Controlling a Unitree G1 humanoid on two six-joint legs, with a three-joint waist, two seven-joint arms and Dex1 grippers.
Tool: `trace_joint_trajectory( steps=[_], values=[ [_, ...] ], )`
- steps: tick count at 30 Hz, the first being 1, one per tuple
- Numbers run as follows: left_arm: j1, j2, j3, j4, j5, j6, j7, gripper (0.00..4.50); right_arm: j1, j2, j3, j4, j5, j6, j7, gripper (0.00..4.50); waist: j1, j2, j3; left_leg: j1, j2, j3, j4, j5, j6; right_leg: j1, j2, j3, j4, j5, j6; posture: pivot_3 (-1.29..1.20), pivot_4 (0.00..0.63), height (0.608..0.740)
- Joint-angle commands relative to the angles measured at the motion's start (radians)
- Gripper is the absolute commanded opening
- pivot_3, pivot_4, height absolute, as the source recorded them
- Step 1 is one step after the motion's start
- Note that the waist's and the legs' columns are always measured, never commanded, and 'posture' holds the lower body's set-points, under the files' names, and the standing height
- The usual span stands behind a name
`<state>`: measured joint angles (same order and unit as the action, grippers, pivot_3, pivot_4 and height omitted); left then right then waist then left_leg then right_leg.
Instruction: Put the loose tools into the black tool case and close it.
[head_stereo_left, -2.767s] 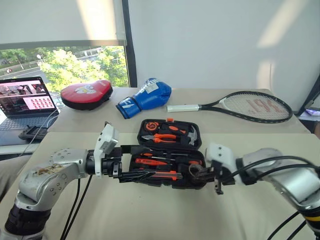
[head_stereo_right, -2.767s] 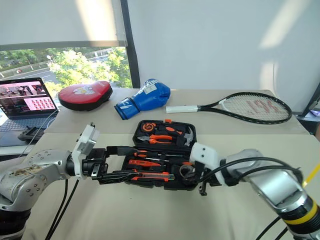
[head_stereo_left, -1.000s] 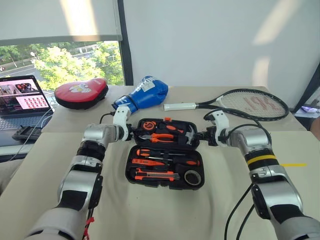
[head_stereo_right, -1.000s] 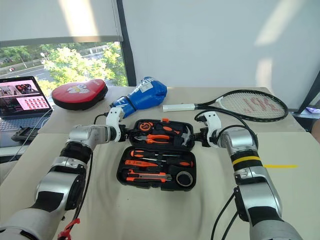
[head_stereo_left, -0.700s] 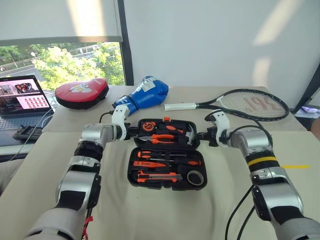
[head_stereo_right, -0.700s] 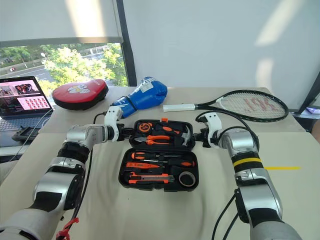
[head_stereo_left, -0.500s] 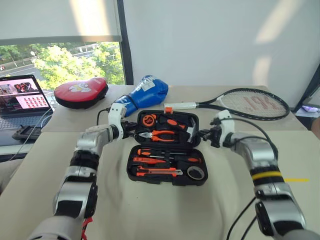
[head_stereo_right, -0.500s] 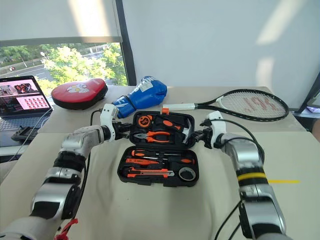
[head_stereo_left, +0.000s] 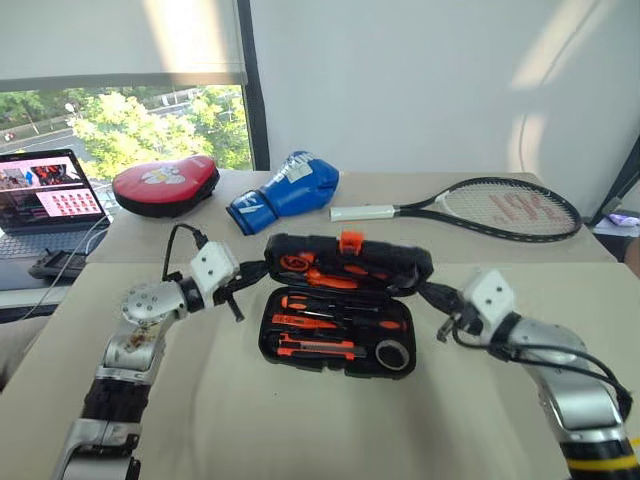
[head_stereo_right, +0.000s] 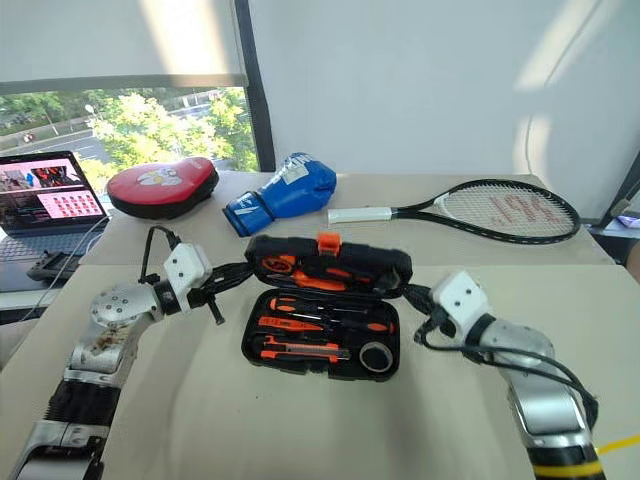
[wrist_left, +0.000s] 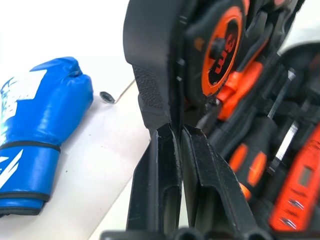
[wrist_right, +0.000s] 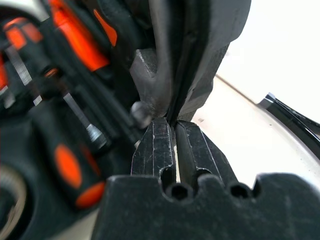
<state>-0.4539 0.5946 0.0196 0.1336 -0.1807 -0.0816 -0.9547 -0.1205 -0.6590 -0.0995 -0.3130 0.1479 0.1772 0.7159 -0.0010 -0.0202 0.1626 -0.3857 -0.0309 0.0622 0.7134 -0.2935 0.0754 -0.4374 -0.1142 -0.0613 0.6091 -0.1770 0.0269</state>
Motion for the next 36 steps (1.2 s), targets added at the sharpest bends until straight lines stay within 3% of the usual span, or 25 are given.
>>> trace_joint_trajectory(
  steps=[1, 3, 7, 11, 13, 16, 19, 20, 21, 23, 26, 31, 36],
  values=[
    [0.069, 0.051, -0.003, -0.065, -0.038, 0.013, -0.077, 0.00, 0.094, -0.076, -0.040, -0.157, 0.001, -0.034, 0.057, 0.95, 0.001, 0.000, 0.000, 0.001, 0.001, 0.000, 0.000, -0.001, 0.001, 0.001, 0.000, 0.000, 0.000, 0.000, 0.000, 0.00, 0.150, 0.740],
    [0.093, 0.074, 0.016, -0.080, -0.066, 0.045, -0.086, 0.75, 0.144, -0.125, -0.052, -0.185, -0.022, -0.031, 0.079, 1.71, 0.004, 0.000, 0.000, 0.002, 0.003, 0.000, 0.000, -0.002, 0.002, 0.001, 0.000, 0.002, 0.001, 0.000, -0.001, 0.00, 0.150, 0.740],
    [0.137, 0.145, 0.082, -0.131, -0.181, 0.223, -0.136, 2.06, 0.255, -0.182, -0.144, -0.286, 0.074, 0.086, 0.137, 3.07, 0.012, -0.001, 0.001, 0.001, 0.004, 0.000, 0.002, -0.002, 0.002, 0.000, 0.001, 0.002, 0.002, 0.001, -0.002, 0.00, 0.150, 0.740],
    [0.175, 0.236, 0.158, -0.219, -0.354, 0.507, -0.170, 3.47, 0.401, -0.252, -0.281, -0.451, 0.272, 0.287, 0.244, 3.08, 0.018, -0.001, 0.001, -0.003, 0.008, -0.002, 0.004, -0.002, 0.002, -0.001, 0.001, -0.001, 0.002, 0.001, -0.003, 0.00, 0.150, 0.740],
    [0.183, 0.278, 0.180, -0.285, -0.472, 0.668, -0.191, 4.08, 0.417, -0.272, -0.303, -0.514, 0.406, 0.378, 0.254, 2.50, 0.017, -0.001, 0.001, -0.002, 0.009, -0.002, 0.004, -0.003, 0.003, 0.000, 0.001, -0.002, 0.000, 0.001, -0.003, 0.00, 0.150, 0.740],
    [0.199, 0.325, 0.212, -0.360, -0.583, 0.808, -0.211, 4.09, 0.392, -0.299, -0.252, -0.567, 0.486, 0.455, 0.245, 1.59, 0.016, -0.001, 0.001, 0.000, 0.009, -0.002, 0.005, -0.004, 0.005, 0.003, 0.000, -0.001, 0.000, 0.001, -0.003, 0.00, 0.150, 0.740],
    [0.228, 0.380, 0.240, -0.424, -0.648, 0.869, -0.257, 4.09, 0.300, -0.319, -0.100, -0.572, 0.489, 0.531, 0.200, 0.65, 0.012, -0.003, 0.002, 0.001, 0.009, -0.002, 0.004, -0.004, 0.005, 0.002, 0.001, -0.001, 0.000, 0.001, -0.003, 0.00, 0.150, 0.740],
    [0.237, 0.397, 0.244, -0.435, -0.657, 0.874, -0.279, 4.09, 0.262, -0.329, -0.031, -0.563, 0.459, 0.558, 0.184, 0.12, 0.012, -0.003, 0.002, 0.000, 0.009, -0.002, 0.004, -0.004, 0.003, 0.001, 0.001, 0.000, 0.000, 0.000, -0.004, 0.00, 0.150, 0.740],
    [0.244, 0.407, 0.246, -0.440, -0.656, 0.870, -0.290, 4.09, 0.226, -0.336, 0.039, -0.552, 0.426, 0.580, 0.170, 0.01, 0.011, -0.003, 0.002, 0.000, 0.009, -0.002, 0.004, -0.002, 0.001, 0.001, 0.001, 0.000, 0.000, 0.000, -0.005, 0.00, 0.150, 0.740],
    [0.254, 0.417, 0.248, -0.442, -0.660, 0.868, -0.303, 4.09, 0.115, -0.311, 0.204, -0.486, 0.306, 0.599, 0.110, 0.01, 0.012, -0.003, 0.002, 0.000, 0.009, -0.001, 0.003, -0.001, -0.001, 0.000, 0.002, 0.000, 0.001, -0.001, -0.007, 0.00, 0.150, 0.740],
    [0.280, 0.419, 0.256, -0.442, -0.647, 0.842, -0.314, 4.09, -0.050, -0.248, 0.327, -0.357, 0.190, 0.655, 0.010, 0.01, 0.013, -0.003, 0.002, 0.000, 0.009, -0.001, 0.002, 0.000, -0.002, -0.001, 0.003, -0.001, 0.002, -0.002, -0.009, 0.00, 0.150, 0.740],
    [0.332, 0.411, 0.266, -0.460, -0.628, 0.799, -0.326, 4.09, -0.266, -0.198, 0.376, -0.180, 0.082, 0.736, -0.072, 0.01, 0.012, -0.003, 0.002, -0.001, 0.009, 0.000, 0.003, 0.000, -0.003, -0.002, 0.003, -0.001, 0.002, -0.001, -0.010, 0.00, 0.150, 0.740],
    [0.277, 0.386, 0.223, -0.473, -0.622, 0.792, -0.285, 4.09, -0.429, -0.135, 0.400, 0.064, -0.017, 0.631, -0.103, 0.01, 0.014, -0.003, 0.002, -0.003, 0.008, 0.000, 0.004, 0.000, -0.003, -0.003, 0.004, -0.002, 0.001, 0.000, -0.011, 0.00, 0.150, 0.740]
  ],
)
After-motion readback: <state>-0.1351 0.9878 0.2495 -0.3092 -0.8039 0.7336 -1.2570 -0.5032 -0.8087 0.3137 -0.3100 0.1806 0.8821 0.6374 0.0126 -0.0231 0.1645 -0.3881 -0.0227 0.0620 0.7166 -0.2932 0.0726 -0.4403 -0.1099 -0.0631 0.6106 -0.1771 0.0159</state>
